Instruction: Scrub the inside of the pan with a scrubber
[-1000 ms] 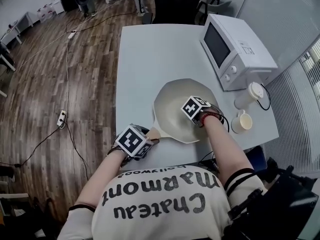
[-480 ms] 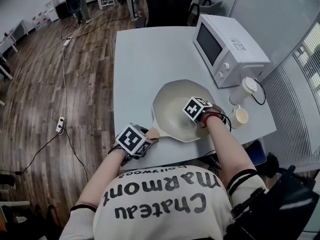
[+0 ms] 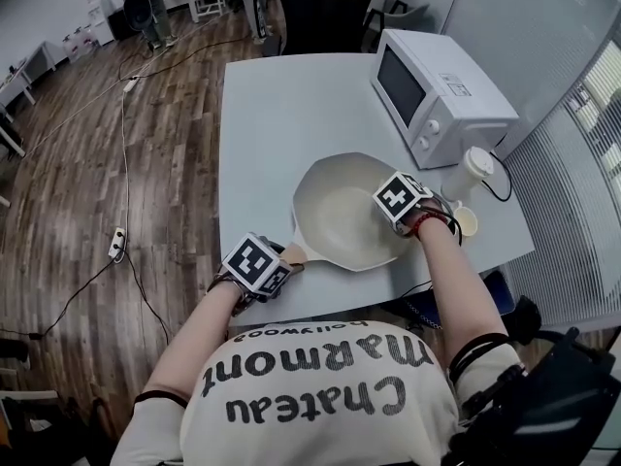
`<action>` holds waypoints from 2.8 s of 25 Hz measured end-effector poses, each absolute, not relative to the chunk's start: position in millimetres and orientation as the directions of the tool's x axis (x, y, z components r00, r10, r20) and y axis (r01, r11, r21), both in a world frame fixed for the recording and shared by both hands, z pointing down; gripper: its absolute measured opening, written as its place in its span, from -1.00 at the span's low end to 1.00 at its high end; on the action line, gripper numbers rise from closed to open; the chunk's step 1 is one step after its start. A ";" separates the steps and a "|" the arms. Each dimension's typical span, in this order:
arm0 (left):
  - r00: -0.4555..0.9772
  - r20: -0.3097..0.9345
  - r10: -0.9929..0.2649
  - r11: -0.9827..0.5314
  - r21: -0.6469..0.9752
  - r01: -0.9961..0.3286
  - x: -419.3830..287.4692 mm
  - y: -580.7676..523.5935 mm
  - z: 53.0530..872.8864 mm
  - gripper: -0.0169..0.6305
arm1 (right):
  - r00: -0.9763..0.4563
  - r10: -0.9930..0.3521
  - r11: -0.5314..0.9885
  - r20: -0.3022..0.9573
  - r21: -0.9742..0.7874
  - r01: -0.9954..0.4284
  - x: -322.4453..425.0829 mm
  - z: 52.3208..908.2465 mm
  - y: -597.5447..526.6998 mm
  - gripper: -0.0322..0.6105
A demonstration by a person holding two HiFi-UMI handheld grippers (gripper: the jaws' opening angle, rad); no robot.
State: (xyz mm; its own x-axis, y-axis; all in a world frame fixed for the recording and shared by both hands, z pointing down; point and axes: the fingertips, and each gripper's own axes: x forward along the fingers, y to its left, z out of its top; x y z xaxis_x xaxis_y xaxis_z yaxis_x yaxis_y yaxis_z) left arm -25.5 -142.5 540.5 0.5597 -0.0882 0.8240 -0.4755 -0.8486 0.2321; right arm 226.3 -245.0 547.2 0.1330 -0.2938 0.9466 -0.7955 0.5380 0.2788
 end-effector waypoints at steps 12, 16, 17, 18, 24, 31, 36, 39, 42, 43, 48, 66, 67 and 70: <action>0.565 0.823 -0.064 -0.824 0.275 -0.495 -23.3 -138.6 540.6 -0.26 | -0.734 -0.226 0.457 0.640 -0.596 -0.660 38.9 519.1 -218.1 -0.70; 0.567 0.822 -0.055 -0.823 0.284 -0.492 -22.8 -138.6 542.2 -0.26 | -0.764 -0.102 0.430 0.638 -0.664 -0.612 10.8 546.1 -198.8 -0.70; 0.566 0.823 -0.054 -0.822 0.285 -0.493 -22.9 -138.6 542.5 -0.26 | -0.764 -0.077 0.419 0.641 -0.675 -0.608 7.6 550.3 -196.0 -0.70; 0.564 0.824 -0.054 -0.822 0.284 -0.494 -23.0 -138.5 542.5 -0.26 | -0.764 -0.054 0.404 0.643 -0.686 -0.605 4.7 553.7 -194.0 -0.70; 0.547 0.836 -0.035 -0.828 0.282 -0.485 -22.2 -132.1 547.3 -0.24 | -0.725 0.030 0.350 0.689 -0.686 -0.638 2.8 575.1 -193.0 -0.70; 0.538 0.842 -0.035 -0.830 0.276 -0.486 -19.0 -134.1 542.9 -0.24 | -0.525 0.046 0.405 0.850 -0.496 -0.768 30.1 606.6 -198.7 -0.70; 0.541 0.840 -0.032 -0.823 0.285 -0.491 -19.4 -133.9 543.0 -0.24 | -0.441 0.045 0.444 0.896 -0.414 -0.795 45.3 618.1 -198.0 -0.70; 0.543 0.839 -0.030 -0.821 0.290 -0.492 -20.3 -134.3 543.0 -0.24 | -0.386 0.042 0.471 0.921 -0.359 -0.806 51.0 619.3 -198.2 -0.70; 0.557 0.830 -0.025 -0.813 0.307 -0.494 -20.7 -133.2 542.6 -0.24 | -0.349 0.052 0.473 0.936 -0.331 -0.817 64.2 620.3 -196.7 -0.71; 0.561 0.827 -0.026 -0.811 0.311 -0.495 -21.1 -132.6 542.4 -0.24 | -0.337 0.052 0.473 0.940 -0.321 -0.821 70.1 620.6 -196.4 -0.71; 0.575 0.818 -0.030 -0.805 0.321 -0.498 -19.5 -133.7 542.5 -0.26 | -0.236 0.052 0.475 0.970 -0.232 -0.849 111.7 622.4 -197.3 -0.72; 0.598 0.800 -0.056 -0.800 0.323 -0.506 -16.0 -134.5 542.3 -0.28 | 0.223 0.053 0.703 0.973 0.123 -0.701 187.9 637.9 -196.4 -0.71; 0.598 0.800 -0.055 -0.800 0.323 -0.506 -14.8 -134.0 542.6 -0.28 | 0.237 0.049 0.710 0.970 0.133 -0.691 191.4 636.8 -197.1 -0.71; 0.600 0.798 -0.056 -0.803 0.321 -0.502 -13.0 -132.9 542.5 -0.29 | 0.328 0.025 0.752 0.944 0.199 -0.629 208.7 629.0 -199.9 -0.71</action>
